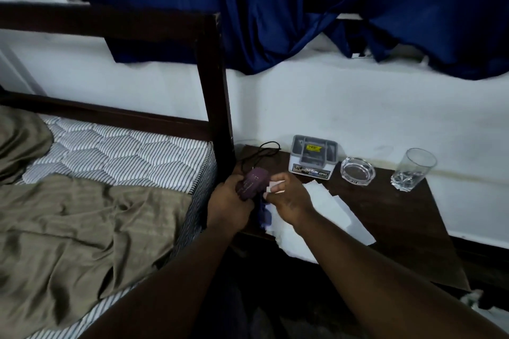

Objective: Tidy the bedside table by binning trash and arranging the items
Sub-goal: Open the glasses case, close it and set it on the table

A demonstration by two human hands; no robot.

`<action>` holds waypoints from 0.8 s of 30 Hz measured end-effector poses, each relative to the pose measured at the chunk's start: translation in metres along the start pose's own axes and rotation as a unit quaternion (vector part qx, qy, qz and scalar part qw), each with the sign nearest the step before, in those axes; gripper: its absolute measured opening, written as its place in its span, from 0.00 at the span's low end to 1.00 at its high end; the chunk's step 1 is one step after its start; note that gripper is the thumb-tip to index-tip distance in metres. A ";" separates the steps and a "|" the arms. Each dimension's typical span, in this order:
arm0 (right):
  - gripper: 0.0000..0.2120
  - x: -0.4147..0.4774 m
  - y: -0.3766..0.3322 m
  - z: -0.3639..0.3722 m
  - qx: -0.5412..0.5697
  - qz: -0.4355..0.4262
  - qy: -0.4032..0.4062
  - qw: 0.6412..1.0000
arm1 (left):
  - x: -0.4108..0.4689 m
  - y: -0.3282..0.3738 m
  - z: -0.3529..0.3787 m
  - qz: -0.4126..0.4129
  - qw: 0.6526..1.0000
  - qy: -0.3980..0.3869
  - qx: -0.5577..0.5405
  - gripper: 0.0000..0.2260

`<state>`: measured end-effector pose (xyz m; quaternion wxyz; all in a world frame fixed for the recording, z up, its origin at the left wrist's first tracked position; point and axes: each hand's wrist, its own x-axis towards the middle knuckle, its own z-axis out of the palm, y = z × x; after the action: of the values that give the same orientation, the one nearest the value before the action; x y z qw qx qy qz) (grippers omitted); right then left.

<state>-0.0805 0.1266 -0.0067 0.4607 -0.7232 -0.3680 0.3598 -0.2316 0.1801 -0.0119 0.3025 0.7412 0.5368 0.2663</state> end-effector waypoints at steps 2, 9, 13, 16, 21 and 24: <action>0.23 -0.012 -0.007 -0.027 0.068 0.012 0.002 0.998 | -0.003 0.022 -0.004 0.019 0.999 -0.023 -0.037 0.23; 0.21 -0.054 -0.015 -0.120 0.264 -0.005 -0.049 0.963 | -0.014 0.102 -0.008 0.125 0.969 -0.178 -0.116 0.24; 0.20 -0.074 -0.016 -0.153 0.336 -0.033 -0.026 0.941 | -0.021 0.136 -0.004 0.172 0.954 -0.212 -0.122 0.19; 0.21 -0.088 -0.015 -0.166 0.375 -0.062 -0.008 0.925 | -0.029 0.156 -0.004 0.232 0.948 -0.197 -0.092 0.16; 0.28 -0.111 -0.020 -0.180 0.413 -0.089 0.044 0.905 | -0.045 0.197 -0.014 0.412 0.900 -0.116 0.080 0.13; 0.26 -0.123 -0.025 -0.188 0.440 -0.100 0.068 0.890 | -0.053 0.216 -0.017 0.493 0.841 -0.097 0.203 0.14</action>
<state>0.0179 -0.0471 0.0984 0.7887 -0.4288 -0.2100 0.3872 -0.1213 0.0804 0.1549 0.0250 0.9748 0.1104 0.1921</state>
